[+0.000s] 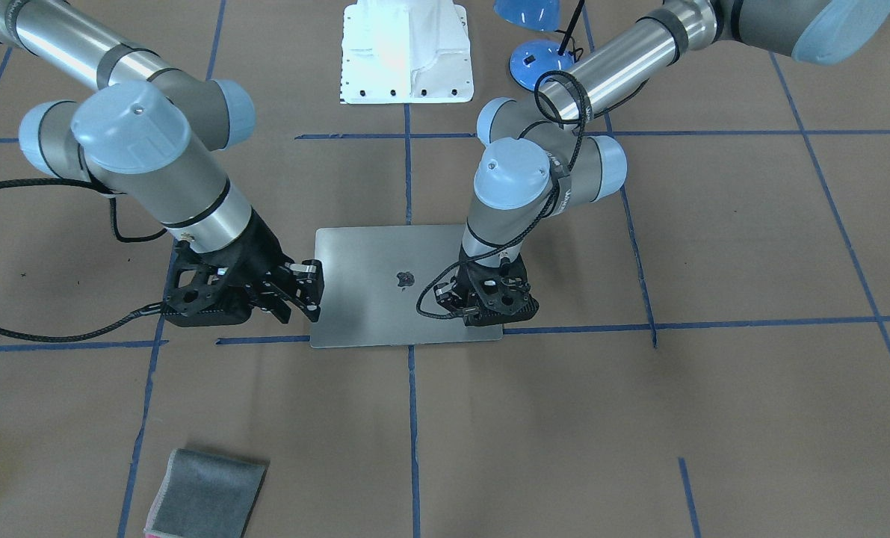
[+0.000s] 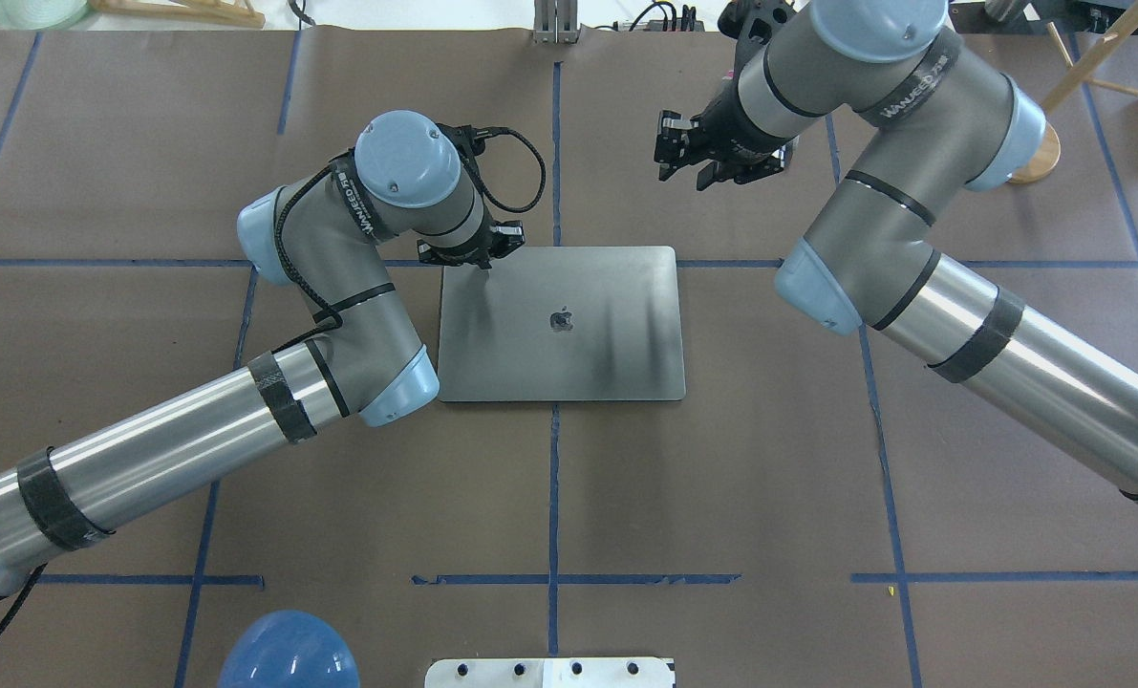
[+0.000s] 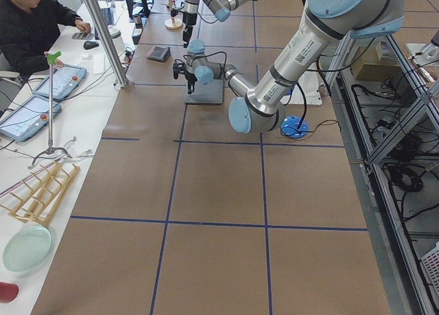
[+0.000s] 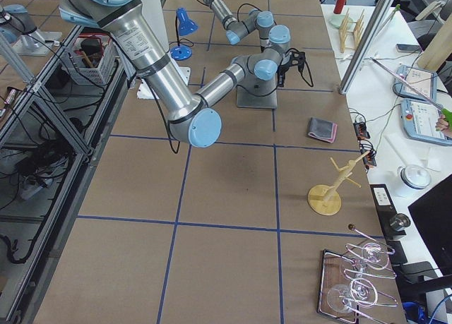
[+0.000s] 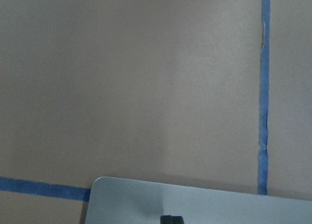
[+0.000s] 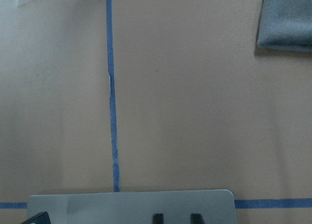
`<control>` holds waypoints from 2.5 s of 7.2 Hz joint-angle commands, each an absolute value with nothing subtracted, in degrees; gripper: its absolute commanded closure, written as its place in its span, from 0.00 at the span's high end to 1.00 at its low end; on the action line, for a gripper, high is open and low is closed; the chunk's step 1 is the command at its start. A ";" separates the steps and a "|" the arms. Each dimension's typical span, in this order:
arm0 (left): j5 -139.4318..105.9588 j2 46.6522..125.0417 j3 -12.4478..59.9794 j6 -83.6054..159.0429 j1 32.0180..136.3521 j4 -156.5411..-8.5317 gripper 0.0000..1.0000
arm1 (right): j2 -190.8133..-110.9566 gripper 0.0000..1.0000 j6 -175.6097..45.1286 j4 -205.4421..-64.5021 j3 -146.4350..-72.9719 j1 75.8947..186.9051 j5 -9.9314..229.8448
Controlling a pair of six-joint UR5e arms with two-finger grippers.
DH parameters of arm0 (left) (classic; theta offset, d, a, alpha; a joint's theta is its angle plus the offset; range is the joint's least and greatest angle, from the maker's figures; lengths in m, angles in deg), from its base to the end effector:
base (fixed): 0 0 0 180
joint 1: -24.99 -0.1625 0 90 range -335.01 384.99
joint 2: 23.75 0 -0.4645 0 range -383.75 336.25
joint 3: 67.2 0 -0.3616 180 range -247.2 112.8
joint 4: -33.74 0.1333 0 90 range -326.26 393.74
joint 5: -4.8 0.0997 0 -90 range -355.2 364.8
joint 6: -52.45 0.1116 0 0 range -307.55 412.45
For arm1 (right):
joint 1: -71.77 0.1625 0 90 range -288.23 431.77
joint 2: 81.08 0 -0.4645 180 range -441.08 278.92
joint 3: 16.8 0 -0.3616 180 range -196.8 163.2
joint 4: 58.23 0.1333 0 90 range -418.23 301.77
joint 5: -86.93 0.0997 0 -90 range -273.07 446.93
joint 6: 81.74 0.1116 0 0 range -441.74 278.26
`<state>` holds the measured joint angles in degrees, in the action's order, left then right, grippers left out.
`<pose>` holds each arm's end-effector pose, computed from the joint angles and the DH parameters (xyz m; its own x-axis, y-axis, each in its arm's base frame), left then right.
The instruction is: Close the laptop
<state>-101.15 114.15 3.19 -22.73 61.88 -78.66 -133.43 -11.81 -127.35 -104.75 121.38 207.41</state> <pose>0.5856 -0.5679 0.2934 0.5940 -0.1383 -0.7925 0.2640 0.9641 0.0296 -0.4036 -0.5927 0.2898 0.4673 0.0929 0.8792 -0.2364 0.9714 0.0230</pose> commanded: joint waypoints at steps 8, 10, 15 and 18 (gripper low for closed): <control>-120.81 106.64 19.23 -20.08 73.72 -68.86 1.00 | -149.30 1.00 -25.16 -128.62 -114.93 132.84 215.87; -123.79 97.23 29.42 -8.61 81.21 -63.15 1.00 | -160.65 1.00 -42.36 -130.29 -119.00 136.26 215.35; -124.14 73.94 37.31 34.19 99.74 -53.71 1.00 | -171.61 1.00 -89.81 -152.86 -120.68 156.89 215.87; -130.95 68.81 27.42 48.11 112.40 -53.97 1.00 | -174.83 1.00 -95.64 -159.74 -120.16 164.74 224.53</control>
<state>-126.85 70.68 33.00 42.55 106.98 -53.83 -172.45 -94.66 -158.39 -120.27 162.06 220.02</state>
